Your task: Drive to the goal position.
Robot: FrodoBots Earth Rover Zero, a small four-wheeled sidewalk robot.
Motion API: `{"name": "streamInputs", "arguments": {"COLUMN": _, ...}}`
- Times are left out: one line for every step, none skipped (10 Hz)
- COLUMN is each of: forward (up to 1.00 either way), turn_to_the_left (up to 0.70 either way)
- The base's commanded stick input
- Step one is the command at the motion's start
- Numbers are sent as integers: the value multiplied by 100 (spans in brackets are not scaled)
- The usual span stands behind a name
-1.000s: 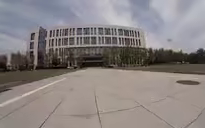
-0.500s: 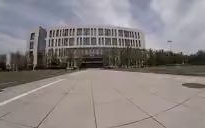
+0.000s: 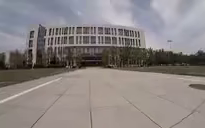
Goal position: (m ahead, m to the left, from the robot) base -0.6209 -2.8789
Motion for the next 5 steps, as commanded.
{"name": "streamInputs", "arguments": {"forward": 70, "turn_to_the_left": 0}}
{"name": "streamInputs", "arguments": {"forward": 70, "turn_to_the_left": 0}}
{"name": "streamInputs", "arguments": {"forward": 70, "turn_to_the_left": 0}}
{"name": "streamInputs", "arguments": {"forward": 70, "turn_to_the_left": 0}}
{"name": "streamInputs", "arguments": {"forward": 70, "turn_to_the_left": 0}}
